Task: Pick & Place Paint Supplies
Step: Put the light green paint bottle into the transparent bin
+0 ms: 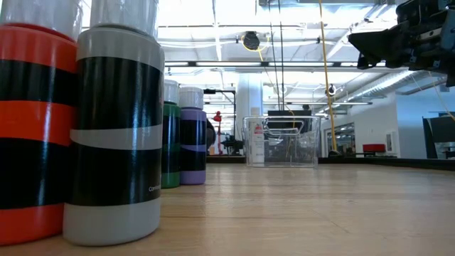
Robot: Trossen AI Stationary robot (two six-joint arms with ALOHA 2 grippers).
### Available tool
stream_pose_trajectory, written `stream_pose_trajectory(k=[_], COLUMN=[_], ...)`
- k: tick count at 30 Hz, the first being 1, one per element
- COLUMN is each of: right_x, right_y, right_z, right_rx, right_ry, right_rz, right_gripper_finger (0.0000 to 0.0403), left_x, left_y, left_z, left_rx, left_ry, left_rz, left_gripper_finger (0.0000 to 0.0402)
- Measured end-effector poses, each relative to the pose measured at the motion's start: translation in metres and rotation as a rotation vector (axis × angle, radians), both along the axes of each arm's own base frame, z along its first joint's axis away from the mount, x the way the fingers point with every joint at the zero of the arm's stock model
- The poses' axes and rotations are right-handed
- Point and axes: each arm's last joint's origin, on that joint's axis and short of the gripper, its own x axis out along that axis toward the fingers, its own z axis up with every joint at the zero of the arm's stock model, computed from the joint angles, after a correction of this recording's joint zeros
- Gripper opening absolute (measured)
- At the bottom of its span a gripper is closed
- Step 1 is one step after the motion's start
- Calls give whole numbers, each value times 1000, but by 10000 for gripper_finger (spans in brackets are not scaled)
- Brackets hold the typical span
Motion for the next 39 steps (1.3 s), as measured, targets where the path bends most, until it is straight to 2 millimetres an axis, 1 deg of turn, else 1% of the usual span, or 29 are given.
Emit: stream_pose_trajectory(k=[8,18,20,22,24,33,39], right_x=[0,0,0,0,0,0,0], right_y=[0,0,0,0,0,0,0], right_z=[0,0,0,0,0,0,0], right_rx=[0,0,0,-2,-4,-6,-7], right_ry=[-1,0,0,-1,-1,-1,-1], right_rz=[0,0,0,0,-1,-1,-1], right_gripper_finger=[4,4,4,4,4,4,4], left_x=[-1,-1,0,0,0,0,-1], left_y=[0,1,1,1,1,1,1], left_z=[4,4,4,4,4,4,4], left_rx=[-17,-11,-11,-11,-10,22,53], left_ry=[-8,-3,-3,-3,-3,-13,-17], left_rz=[-22,-19,-18,-19,-20,-40,-73], left_gripper_finger=[296,296,290,273,247,108,105])
